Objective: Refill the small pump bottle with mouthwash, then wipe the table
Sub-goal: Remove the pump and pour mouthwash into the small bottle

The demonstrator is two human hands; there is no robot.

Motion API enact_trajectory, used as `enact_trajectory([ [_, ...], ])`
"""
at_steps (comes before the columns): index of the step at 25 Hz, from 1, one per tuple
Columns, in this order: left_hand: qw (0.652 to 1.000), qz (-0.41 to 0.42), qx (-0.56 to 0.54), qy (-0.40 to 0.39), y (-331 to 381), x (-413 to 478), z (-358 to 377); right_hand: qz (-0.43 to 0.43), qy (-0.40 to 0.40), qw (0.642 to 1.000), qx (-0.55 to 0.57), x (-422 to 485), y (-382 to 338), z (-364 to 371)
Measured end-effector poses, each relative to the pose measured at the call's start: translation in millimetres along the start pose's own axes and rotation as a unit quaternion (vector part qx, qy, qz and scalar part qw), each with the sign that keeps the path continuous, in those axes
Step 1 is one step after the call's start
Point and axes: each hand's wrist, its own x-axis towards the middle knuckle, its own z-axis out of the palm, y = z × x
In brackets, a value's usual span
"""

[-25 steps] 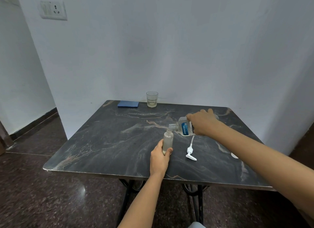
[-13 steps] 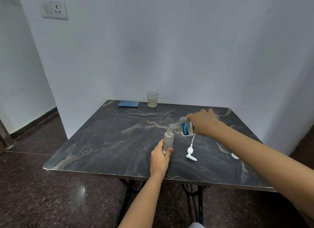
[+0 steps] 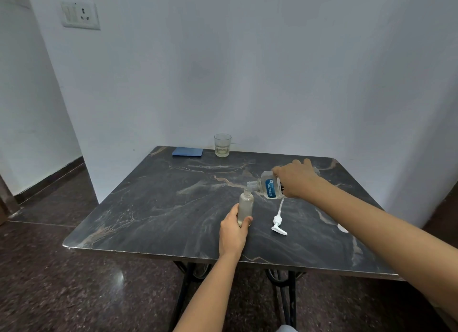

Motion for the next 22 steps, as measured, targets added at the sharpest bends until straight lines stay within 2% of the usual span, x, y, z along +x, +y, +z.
enact_trajectory([
  [14,1.000,-0.012,-0.003,-0.007,1,-1,-1,0.001,0.005,1.000,-0.006,3,2,4],
  [22,1.000,-0.015,0.011,-0.005,4,-2,-2,0.013,-0.022,0.994,0.106,4,10,36],
])
